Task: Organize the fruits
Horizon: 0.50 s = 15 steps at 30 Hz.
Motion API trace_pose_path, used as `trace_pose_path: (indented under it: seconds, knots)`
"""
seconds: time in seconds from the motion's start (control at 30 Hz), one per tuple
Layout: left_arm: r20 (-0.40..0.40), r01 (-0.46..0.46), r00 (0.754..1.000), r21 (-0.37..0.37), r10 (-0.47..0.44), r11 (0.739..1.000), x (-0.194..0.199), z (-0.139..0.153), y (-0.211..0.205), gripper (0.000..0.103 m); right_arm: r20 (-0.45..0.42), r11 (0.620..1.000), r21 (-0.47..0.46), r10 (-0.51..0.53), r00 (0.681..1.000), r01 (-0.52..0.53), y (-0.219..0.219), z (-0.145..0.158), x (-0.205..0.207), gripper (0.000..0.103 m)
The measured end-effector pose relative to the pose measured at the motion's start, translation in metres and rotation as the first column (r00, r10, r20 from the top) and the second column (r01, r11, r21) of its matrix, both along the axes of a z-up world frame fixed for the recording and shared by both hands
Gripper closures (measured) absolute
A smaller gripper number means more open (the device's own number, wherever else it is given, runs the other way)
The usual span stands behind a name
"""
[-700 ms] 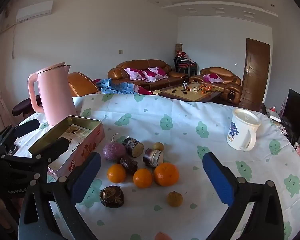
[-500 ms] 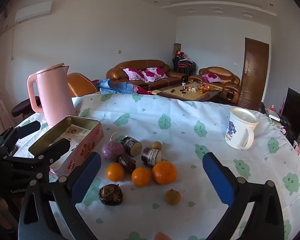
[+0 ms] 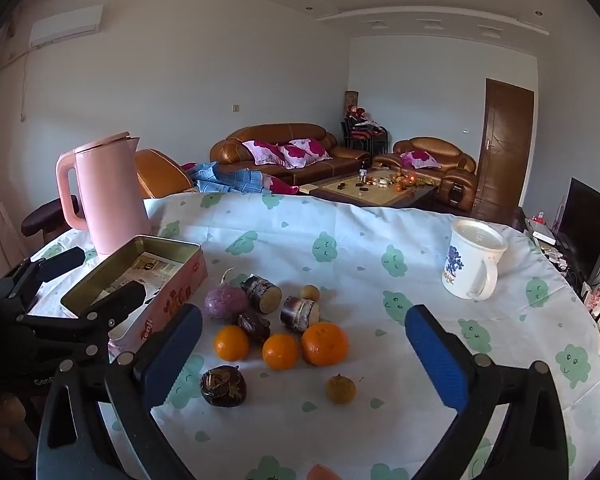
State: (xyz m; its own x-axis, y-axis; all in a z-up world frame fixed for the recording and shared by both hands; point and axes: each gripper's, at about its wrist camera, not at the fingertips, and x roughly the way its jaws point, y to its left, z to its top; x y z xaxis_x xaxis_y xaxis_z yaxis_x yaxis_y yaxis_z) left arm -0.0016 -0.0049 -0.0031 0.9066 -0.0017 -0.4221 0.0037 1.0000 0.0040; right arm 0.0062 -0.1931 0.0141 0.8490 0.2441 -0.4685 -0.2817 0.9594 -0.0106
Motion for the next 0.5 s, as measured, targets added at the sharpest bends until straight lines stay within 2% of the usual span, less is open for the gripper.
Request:
trace_pose_path:
  seconds: [0.5]
  knots:
    - [-0.001,-0.006,1.000,-0.004,0.006,1.000,-0.0028,0.0018,0.0072,0.000,-0.015,1.000,0.002,0.002,1.000,-0.002,0.0002,-0.0016,0.0000,0.001]
